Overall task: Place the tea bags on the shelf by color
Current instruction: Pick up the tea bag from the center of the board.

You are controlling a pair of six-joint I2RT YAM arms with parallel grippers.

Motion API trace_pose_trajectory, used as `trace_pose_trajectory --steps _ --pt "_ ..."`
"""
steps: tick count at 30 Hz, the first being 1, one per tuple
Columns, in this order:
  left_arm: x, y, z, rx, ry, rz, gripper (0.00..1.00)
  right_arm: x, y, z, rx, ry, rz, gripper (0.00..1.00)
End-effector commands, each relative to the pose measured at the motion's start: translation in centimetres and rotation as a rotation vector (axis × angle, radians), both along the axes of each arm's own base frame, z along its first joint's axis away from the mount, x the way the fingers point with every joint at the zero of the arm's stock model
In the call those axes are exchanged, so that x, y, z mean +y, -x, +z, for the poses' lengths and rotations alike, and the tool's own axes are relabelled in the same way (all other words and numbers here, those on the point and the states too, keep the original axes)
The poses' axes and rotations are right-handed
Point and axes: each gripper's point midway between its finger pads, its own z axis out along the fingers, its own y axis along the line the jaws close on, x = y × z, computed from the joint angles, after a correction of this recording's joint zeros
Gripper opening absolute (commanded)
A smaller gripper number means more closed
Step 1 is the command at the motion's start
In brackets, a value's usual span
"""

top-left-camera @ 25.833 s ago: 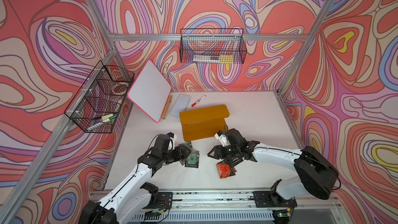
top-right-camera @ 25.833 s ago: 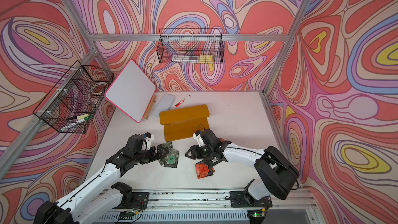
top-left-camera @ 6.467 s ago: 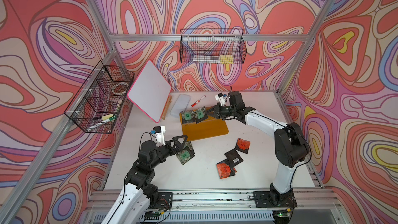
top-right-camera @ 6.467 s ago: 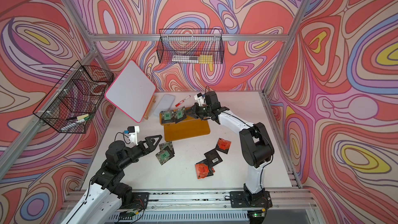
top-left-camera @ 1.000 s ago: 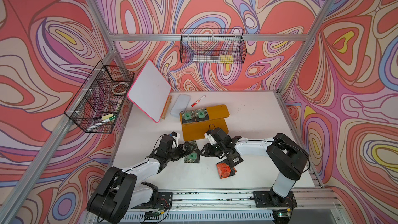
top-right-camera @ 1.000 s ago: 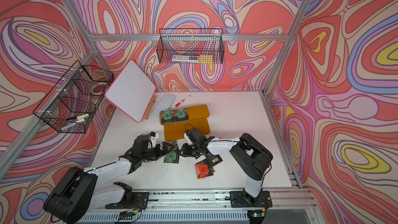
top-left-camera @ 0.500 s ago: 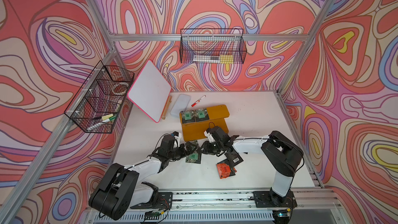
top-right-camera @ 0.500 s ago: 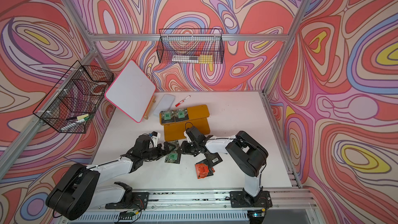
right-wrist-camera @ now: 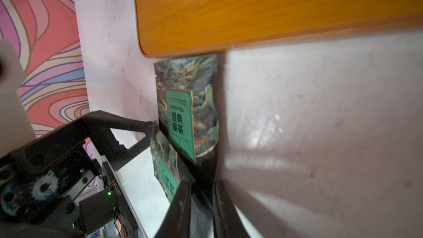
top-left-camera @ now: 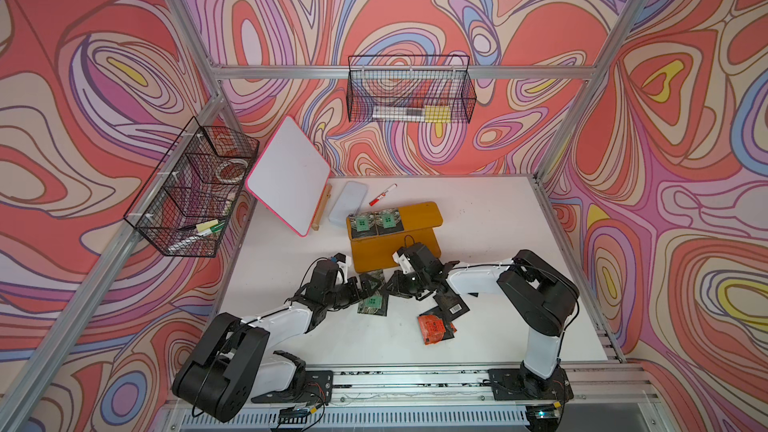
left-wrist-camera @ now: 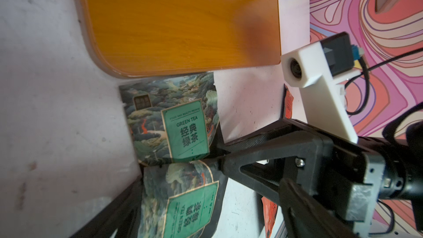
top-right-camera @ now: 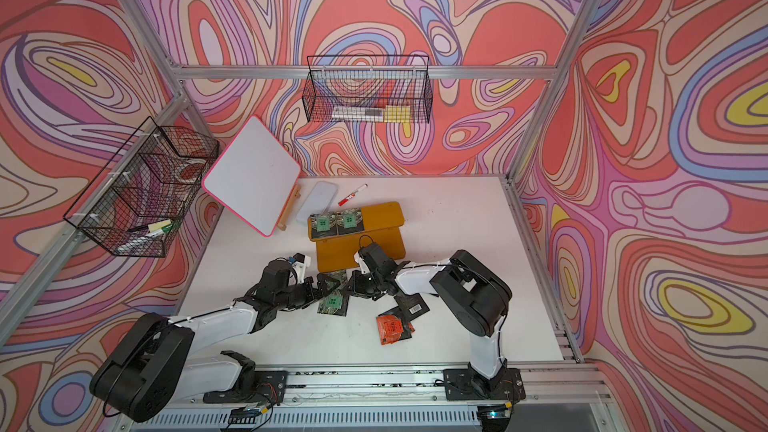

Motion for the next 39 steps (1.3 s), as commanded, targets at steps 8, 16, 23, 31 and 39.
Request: trace_pose_trajectory --steps 8,16,23,31,39 --pt "-0.1 -0.3 0.7 -0.016 -0.005 0.008 0.94 -0.5 0.4 0.2 -0.001 -0.003 0.01 0.0" --pt "3.6 -0.1 2.9 -0.086 -0.125 0.161 0.97 -1.3 0.8 3.3 -0.046 -0.023 0.01 0.0" --pt "4.0 1.2 5.7 -0.18 -0.094 0.153 0.99 -1.5 0.8 5.7 -0.096 -0.059 0.006 0.0" --pt "2.7 2.3 5.3 -0.162 0.043 0.123 0.97 -1.5 0.6 7.1 -0.094 -0.134 -0.055 0.0" --pt "1.7 2.8 4.4 -0.142 0.088 0.071 0.91 -1.4 0.5 5.3 -0.022 -0.174 -0.127 0.0"
